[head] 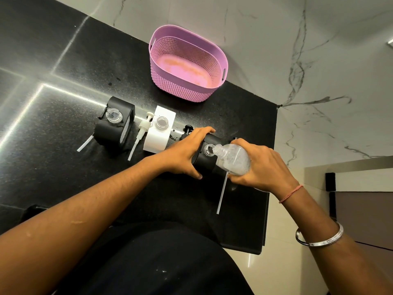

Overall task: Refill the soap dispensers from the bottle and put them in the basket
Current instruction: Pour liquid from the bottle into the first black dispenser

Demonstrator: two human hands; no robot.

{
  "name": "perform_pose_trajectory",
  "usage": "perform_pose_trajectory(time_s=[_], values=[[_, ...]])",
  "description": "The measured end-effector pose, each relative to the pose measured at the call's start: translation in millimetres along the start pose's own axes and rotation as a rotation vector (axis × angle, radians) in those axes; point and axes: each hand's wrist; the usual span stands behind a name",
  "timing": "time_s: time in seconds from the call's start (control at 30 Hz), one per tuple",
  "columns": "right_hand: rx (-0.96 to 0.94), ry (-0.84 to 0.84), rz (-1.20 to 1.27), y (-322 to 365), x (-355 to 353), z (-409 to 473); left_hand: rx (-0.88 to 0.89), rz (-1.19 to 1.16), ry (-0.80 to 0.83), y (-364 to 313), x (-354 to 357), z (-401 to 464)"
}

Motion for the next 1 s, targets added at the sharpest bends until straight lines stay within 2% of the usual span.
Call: perform_pose_trajectory(time_s=[1.0], values=[[-0.001,0.003,-0.018,-9.2,7.1,0.0,-0.019,-0.003,-0.020,2.0,0.3,-1.3]])
Point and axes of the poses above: each hand's wrist, its own z-axis towards the middle knuckle, its own x-axis out of the palm, y = z × x, and after that the axes turned 13 degrees about -z, right-handed
